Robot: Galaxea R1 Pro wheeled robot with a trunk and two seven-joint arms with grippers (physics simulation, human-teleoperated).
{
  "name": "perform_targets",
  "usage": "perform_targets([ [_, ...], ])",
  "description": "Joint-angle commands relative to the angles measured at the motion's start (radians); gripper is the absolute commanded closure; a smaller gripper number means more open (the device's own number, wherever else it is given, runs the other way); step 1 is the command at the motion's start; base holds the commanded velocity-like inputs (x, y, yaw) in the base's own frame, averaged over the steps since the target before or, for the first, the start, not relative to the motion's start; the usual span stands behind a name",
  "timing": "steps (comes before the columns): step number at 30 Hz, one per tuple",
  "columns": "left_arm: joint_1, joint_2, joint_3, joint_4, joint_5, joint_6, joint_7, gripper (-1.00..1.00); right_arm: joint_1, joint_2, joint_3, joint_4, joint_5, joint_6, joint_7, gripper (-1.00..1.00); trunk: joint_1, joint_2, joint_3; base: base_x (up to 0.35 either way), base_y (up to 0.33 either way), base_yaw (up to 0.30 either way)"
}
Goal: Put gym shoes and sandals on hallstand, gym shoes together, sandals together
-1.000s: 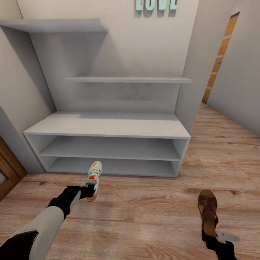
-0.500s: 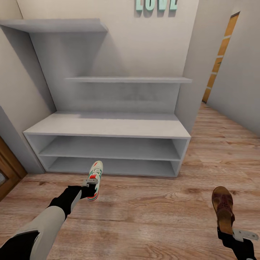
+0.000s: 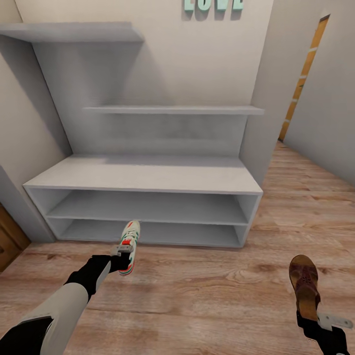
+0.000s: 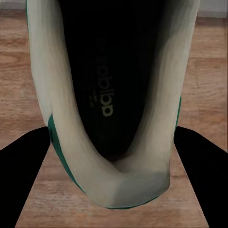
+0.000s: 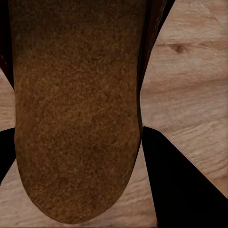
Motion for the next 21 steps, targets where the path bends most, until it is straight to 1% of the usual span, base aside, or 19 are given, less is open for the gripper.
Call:
perform_targets([
  [1, 0.0, -0.001, 0.008, -0.002, -0.01, 0.005, -0.007, 1.0, -0.001, 0.001, -0.005, 0.002, 0.008, -0.003, 0.002, 1.0, 0.0, 0.0, -0.001, 0.271, -0.131, 0.0],
  [6, -0.001, -0.001, 0.009, -0.002, -0.01, 0.005, -0.002, 1.0, -0.001, 0.001, -0.006, 0.003, 0.008, -0.004, 0.002, 1.0, 0.0, 0.0, -0.001, 0.243, -0.113, 0.0],
  [11, -0.002, -0.004, 0.01, -0.003, -0.01, 0.004, -0.011, 1.0, -0.001, 0.001, -0.006, 0.003, 0.008, -0.004, 0.001, 1.0, 0.0, 0.0, -0.001, 0.022, -0.008, 0.0],
  [12, -0.006, -0.012, 0.007, -0.012, -0.011, 0.006, -0.023, 1.0, -0.001, 0.001, -0.006, 0.003, 0.008, -0.004, 0.001, 1.0, 0.0, 0.0, -0.001, 0.003, -0.001, 0.0],
  [14, -0.012, -0.026, -0.016, -0.031, -0.011, 0.013, -0.037, 1.0, -0.001, 0.001, -0.006, 0.003, 0.008, -0.003, 0.001, 1.0, 0.0, 0.0, -0.001, 0.001, -0.001, 0.0],
  [15, -0.013, -0.028, -0.025, -0.035, -0.011, 0.014, -0.042, 1.0, -0.001, 0.001, -0.006, 0.003, 0.008, -0.003, 0.001, 1.0, 0.0, 0.0, -0.001, 0.0, 0.0, 0.0],
  [16, -0.016, -0.032, -0.046, -0.044, -0.011, 0.019, -0.052, 1.0, -0.001, 0.002, -0.006, 0.003, 0.008, -0.003, 0.0, 1.0, 0.0, 0.0, -0.001, 0.0, 0.0, 0.0],
  [17, -0.019, -0.033, -0.058, -0.048, -0.01, 0.023, -0.058, 1.0, -0.001, 0.002, -0.006, 0.003, 0.008, -0.003, 0.001, 1.0, 0.0, 0.0, -0.001, 0.0, 0.0, 0.0],
  [19, -0.036, -0.038, -0.103, -0.063, -0.009, 0.063, -0.084, 1.0, -0.001, 0.002, -0.006, 0.003, 0.008, -0.003, 0.001, 1.0, 0.0, 0.0, -0.001, 0.0, 0.0, 0.0],
  [20, -0.041, -0.039, -0.113, -0.066, -0.01, 0.079, -0.092, 1.0, -0.001, 0.002, -0.006, 0.003, 0.008, -0.003, 0.0, 1.0, 0.0, 0.0, -0.001, 0.0, 0.0, 0.0],
  [21, -0.052, -0.04, -0.131, -0.072, -0.01, 0.115, -0.109, 1.0, -0.001, 0.002, -0.006, 0.003, 0.008, -0.003, 0.001, 1.0, 0.0, 0.0, -0.001, 0.0, 0.0, 0.0],
])
